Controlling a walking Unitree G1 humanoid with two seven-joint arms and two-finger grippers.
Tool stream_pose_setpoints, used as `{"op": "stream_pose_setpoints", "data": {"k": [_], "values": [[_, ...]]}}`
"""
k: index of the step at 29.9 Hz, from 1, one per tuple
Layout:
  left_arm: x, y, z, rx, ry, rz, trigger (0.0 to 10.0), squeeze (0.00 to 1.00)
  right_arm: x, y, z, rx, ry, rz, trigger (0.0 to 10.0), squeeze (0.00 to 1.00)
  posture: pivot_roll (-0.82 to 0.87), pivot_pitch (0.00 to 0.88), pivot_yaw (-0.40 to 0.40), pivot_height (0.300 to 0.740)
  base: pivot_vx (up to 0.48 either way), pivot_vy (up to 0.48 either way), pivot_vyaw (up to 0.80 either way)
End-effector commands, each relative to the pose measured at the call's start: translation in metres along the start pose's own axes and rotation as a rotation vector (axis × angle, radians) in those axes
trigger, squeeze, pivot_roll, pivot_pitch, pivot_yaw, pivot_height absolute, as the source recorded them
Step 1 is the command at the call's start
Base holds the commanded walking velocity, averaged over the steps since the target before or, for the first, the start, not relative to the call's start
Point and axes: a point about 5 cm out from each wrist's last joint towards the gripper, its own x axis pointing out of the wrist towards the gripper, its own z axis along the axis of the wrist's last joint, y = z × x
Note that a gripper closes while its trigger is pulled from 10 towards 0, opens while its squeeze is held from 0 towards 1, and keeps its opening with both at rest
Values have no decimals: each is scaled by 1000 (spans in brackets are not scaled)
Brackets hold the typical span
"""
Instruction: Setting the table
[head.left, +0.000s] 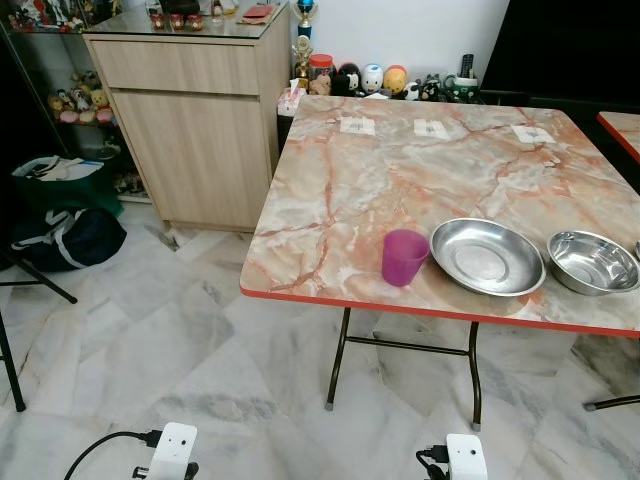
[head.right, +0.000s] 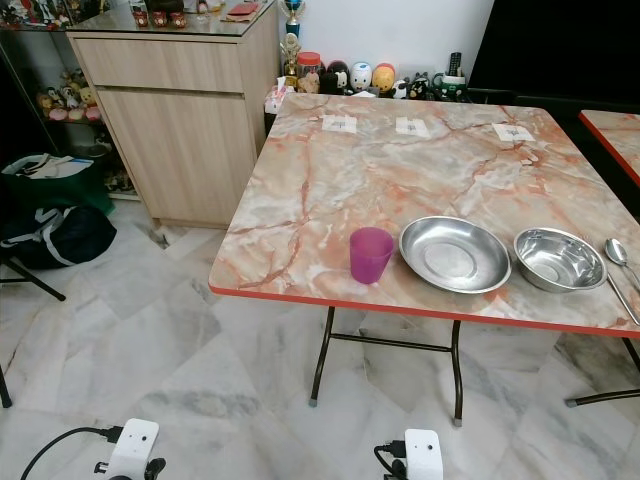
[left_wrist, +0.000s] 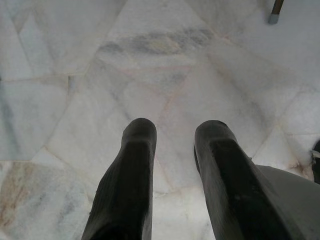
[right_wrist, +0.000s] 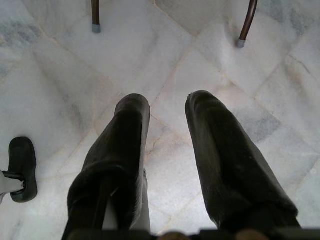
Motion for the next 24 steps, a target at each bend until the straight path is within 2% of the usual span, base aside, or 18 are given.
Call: {"op": "stream_pose_setpoints", "data": {"k": [1,2,3,6,18,21,23,24], "values": [[6,-18,18,-22,23,-132,10000,0,3,-9,7,300,48,-17,10000,0,83,0,-54,740,0,0,0],[6,-16,17,-23,25,-129,10000,0,4,-9,7,295,51,-15,10000,0,87,0,-53,740,0,0,0],[6,-15,17,-15,23,-130,10000,0,4,-5,6,300,58,-7,10000,0,86,0,-14,740,0,0,0],[6,-14,18,0,19,-132,10000,0,3,2,4,312,65,7,10000,0,88,0,-6,740,0,0,0],[7,-11,23,-7,7,-130,10000,0,5,2,8,327,59,16,10000,0,95,0,-5,740,0,0,0],[7,-12,24,-13,2,-131,10000,0,5,2,10,309,55,22,10000,0,96,0,-10,740,0,0,0],[7,-13,23,-20,3,-132,10000,0,5,0,13,246,43,21,10000,0,90,0,-18,740,0,0,0],[7,-13,23,-20,3,-132,10000,0,5,0,13,246,43,21,10000,0,90,0,-18,740,0,0,0]]}}
